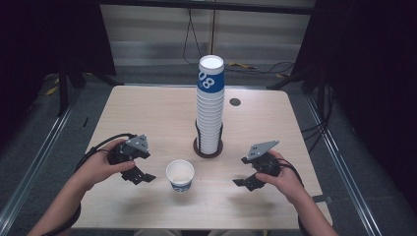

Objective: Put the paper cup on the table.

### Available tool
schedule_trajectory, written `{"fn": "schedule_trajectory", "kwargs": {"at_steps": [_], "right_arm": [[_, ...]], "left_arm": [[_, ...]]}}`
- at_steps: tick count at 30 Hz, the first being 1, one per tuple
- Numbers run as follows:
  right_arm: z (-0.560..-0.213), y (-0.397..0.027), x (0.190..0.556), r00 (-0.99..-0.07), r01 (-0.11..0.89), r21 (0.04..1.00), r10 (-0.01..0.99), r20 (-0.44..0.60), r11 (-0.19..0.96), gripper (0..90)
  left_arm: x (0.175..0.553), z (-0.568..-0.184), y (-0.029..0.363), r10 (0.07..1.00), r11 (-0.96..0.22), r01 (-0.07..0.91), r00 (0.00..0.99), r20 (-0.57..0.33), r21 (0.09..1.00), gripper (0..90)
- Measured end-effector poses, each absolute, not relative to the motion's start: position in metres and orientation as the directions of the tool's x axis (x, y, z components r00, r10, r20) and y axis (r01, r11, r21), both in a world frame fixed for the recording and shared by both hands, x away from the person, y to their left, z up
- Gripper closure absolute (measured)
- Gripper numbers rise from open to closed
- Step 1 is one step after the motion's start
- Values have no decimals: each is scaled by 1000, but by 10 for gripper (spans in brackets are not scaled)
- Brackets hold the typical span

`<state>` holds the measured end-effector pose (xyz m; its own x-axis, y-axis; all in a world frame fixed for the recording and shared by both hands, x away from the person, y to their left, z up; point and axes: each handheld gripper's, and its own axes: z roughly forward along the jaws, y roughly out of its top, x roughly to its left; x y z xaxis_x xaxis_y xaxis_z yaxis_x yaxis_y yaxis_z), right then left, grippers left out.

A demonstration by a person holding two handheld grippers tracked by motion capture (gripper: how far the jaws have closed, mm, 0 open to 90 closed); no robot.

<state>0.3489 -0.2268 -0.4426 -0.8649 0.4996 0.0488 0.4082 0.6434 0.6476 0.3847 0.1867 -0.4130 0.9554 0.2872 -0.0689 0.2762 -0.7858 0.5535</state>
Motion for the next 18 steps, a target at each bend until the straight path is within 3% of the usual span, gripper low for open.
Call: {"fn": "schedule_trajectory", "kwargs": {"at_steps": [18], "right_arm": [[-460,-237,339,-855,416,641,518,34,645,136]], "left_arm": [[381,-447,203,345,-733,336,933,-102,591,164]]}}
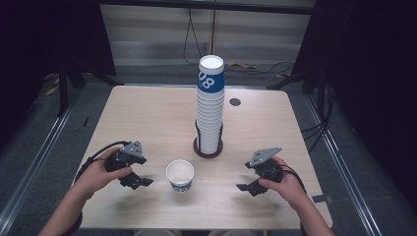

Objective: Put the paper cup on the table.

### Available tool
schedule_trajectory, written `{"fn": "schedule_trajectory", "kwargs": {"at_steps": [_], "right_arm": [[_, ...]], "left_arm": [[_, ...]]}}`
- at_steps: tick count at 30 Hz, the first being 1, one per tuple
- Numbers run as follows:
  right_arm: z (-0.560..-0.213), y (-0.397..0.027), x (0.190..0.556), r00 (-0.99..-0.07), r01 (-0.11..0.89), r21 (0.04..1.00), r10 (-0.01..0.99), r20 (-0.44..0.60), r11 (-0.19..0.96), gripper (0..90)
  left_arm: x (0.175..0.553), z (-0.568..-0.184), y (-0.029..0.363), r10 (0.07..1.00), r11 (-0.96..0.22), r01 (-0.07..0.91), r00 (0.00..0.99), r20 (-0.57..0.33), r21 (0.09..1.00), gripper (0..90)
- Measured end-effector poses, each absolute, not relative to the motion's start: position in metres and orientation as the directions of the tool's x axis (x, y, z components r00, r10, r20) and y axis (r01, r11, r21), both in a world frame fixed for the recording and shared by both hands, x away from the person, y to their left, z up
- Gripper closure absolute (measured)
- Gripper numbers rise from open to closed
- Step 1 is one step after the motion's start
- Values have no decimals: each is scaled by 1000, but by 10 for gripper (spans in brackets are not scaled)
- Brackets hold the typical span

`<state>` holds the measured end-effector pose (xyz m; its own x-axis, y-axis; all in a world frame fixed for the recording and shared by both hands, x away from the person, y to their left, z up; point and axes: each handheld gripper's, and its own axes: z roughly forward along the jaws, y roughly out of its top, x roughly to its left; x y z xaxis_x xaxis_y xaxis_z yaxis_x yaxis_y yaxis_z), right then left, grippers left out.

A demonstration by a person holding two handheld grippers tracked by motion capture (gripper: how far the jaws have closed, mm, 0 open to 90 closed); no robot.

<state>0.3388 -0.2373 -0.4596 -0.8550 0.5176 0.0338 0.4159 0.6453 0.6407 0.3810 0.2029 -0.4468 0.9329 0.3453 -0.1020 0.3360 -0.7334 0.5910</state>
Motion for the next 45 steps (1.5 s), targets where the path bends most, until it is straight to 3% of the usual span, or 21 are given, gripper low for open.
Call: {"fn": "schedule_trajectory", "kwargs": {"at_steps": [25,45], "right_arm": [[-481,-270,326,-806,470,632,592,22,616,136],[-493,-281,315,-787,466,639,617,-16,612,132]], "left_arm": [[372,-484,227,414,-688,405,901,-132,602,165],[366,-496,233,436,-694,392,896,-81,604,165]]}}
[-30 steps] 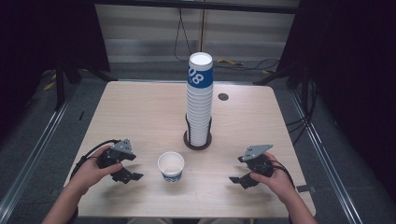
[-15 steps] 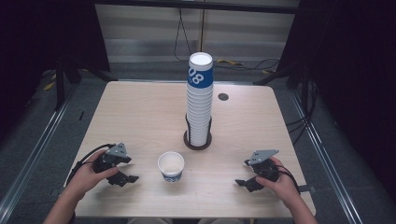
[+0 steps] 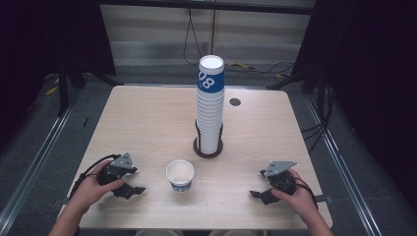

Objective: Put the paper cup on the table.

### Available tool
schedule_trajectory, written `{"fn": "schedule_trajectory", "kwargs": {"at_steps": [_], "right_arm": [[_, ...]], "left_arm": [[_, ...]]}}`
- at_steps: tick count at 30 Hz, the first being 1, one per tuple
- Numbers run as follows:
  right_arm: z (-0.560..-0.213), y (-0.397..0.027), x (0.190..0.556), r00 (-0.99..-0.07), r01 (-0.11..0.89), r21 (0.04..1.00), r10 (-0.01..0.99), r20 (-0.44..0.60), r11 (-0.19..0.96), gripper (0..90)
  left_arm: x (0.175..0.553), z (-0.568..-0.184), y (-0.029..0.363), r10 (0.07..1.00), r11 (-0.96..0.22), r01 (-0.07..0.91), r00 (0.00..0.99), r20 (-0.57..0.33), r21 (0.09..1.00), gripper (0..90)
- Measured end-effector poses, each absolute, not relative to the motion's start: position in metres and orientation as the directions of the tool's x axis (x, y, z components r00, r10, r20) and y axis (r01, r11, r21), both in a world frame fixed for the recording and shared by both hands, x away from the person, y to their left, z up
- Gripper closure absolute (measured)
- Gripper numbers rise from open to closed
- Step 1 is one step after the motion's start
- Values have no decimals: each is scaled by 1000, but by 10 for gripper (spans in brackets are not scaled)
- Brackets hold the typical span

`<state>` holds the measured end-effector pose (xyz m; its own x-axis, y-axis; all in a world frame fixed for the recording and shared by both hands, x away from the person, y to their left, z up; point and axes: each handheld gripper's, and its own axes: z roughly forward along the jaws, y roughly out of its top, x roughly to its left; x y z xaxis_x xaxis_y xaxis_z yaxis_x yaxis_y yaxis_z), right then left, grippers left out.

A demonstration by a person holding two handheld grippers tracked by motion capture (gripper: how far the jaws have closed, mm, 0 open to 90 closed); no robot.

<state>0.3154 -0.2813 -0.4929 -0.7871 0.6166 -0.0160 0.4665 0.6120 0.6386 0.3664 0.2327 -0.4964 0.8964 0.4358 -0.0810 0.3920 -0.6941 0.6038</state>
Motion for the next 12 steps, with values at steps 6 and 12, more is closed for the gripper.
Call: {"fn": "schedule_trajectory", "kwargs": {"at_steps": [6,12], "right_arm": [[-496,-286,312,-773,471,664,634,-6,581,125],[-498,-289,309,-766,470,680,643,-3,563,124]], "left_arm": [[364,-499,231,421,-700,368,905,-63,612,160],[363,-500,231,430,-700,365,902,-45,613,154]]}}
